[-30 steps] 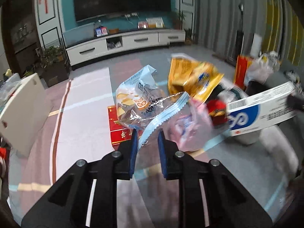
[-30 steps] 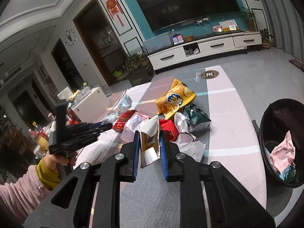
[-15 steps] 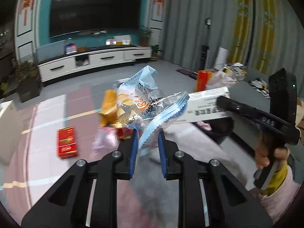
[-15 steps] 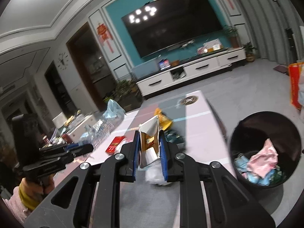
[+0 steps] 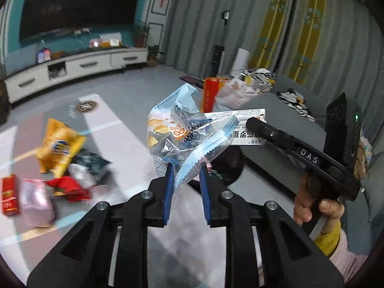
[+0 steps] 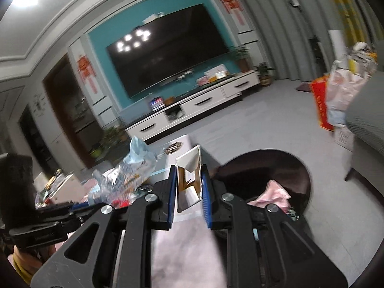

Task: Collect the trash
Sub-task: 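Carry zip bag and box over the black bin and open both tools, then grasp the white plastic bag with the right tool while the left tool grasps the pink bag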

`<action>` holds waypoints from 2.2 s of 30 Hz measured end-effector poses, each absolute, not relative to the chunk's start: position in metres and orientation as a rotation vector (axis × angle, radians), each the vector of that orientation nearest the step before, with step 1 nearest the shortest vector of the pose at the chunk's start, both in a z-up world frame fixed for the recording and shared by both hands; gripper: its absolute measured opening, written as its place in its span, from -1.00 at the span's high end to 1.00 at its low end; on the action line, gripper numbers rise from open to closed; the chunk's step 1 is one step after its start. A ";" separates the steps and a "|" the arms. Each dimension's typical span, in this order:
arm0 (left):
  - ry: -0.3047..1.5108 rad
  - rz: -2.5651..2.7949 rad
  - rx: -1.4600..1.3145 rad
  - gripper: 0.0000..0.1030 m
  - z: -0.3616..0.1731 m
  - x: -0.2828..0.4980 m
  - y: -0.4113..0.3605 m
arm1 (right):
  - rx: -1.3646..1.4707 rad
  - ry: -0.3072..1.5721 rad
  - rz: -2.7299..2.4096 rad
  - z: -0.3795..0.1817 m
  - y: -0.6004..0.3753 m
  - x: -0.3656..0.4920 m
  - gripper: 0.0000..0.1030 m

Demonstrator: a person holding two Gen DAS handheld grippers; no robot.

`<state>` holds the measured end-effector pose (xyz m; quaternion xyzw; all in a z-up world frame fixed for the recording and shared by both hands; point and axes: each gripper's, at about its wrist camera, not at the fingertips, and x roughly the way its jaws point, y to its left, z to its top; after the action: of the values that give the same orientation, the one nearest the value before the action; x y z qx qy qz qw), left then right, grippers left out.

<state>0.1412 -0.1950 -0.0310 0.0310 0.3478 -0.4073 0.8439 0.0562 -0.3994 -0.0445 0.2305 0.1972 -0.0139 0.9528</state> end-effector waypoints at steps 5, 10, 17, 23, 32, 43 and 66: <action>0.798 -0.922 0.030 0.56 -0.050 0.156 -0.234 | 0.500 0.425 -0.100 -0.056 -0.422 0.049 0.60; 0.838 -0.927 0.041 0.56 -0.063 0.170 -0.267 | 0.515 0.452 -0.155 -0.065 -0.434 0.047 0.60; 0.896 -0.903 0.099 0.49 -0.087 0.188 -0.308 | 0.510 0.555 -0.259 -0.086 -0.442 0.061 0.60; 0.918 -0.886 0.077 0.04 -0.099 0.197 -0.324 | 0.572 0.620 -0.299 -0.104 -0.455 0.070 0.43; 0.873 -0.897 0.073 -0.47 -0.094 0.187 -0.307 | 0.612 0.591 -0.316 -0.101 -0.461 0.063 0.14; 0.718 -0.888 0.059 -0.87 -0.064 0.119 -0.214 | 0.614 0.602 -0.179 -0.090 -0.423 0.080 -0.02; 0.804 -0.305 -0.238 -0.94 -0.104 0.157 0.047 | 0.214 0.811 0.248 -0.100 -0.221 0.155 -0.18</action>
<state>0.1571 0.0469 -0.1038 -0.1149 0.3890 -0.1473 0.9021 0.1554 -0.2215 -0.1004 0.1039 0.3929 0.1200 0.9058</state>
